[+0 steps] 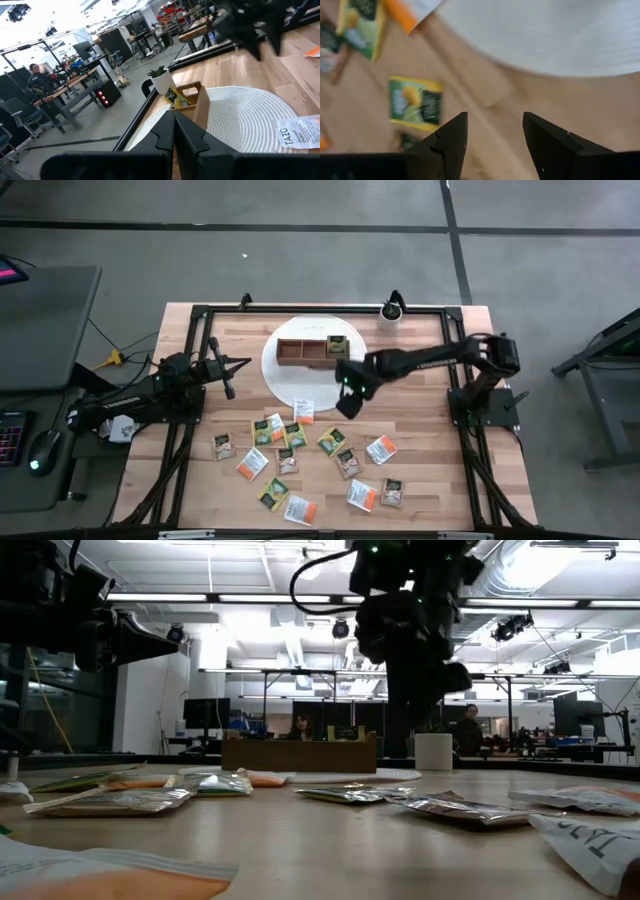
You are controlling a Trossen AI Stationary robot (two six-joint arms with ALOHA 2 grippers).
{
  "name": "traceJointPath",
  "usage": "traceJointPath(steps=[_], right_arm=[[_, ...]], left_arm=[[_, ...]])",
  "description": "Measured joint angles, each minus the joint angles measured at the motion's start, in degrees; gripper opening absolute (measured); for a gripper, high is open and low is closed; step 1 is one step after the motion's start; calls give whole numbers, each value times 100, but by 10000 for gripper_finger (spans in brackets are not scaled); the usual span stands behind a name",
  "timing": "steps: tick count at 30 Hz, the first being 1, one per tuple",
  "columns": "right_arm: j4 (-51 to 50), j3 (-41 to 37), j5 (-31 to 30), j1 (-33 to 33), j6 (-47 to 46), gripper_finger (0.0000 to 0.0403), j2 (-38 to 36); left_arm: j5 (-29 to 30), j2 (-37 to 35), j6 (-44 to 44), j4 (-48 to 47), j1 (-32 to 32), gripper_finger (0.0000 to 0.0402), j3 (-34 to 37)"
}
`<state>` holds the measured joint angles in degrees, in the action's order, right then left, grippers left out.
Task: Pick & Place Tea
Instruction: Put the green tea bag into the right section of the wooden organizer
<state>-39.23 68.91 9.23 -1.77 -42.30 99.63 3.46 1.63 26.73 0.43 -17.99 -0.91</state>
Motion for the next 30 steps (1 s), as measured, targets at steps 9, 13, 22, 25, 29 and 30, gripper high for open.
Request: traceJointPath(steps=[9,13,22,25,29,30], right_arm=[[1391,-640,88,821,-822,215,-2],[1697,-857,-56,1051,-882,234,-7],[2033,-840,-323,1237,-1680,252,94],[2088,-679,-275,1226,-1785,252,349],[2061,-542,-87,1242,-1936,252,682],[2076,-530,-61,1240,-2017,252,723]], left_arm=[[0,0,0,0,-1,1,0],[0,0,-1,-2,0,1,-1],[0,0,-1,0,0,1,0],[0,0,-1,-2,-1,1,0],[0,0,0,0,0,1,0],[0,0,0,0,1,1,0]])
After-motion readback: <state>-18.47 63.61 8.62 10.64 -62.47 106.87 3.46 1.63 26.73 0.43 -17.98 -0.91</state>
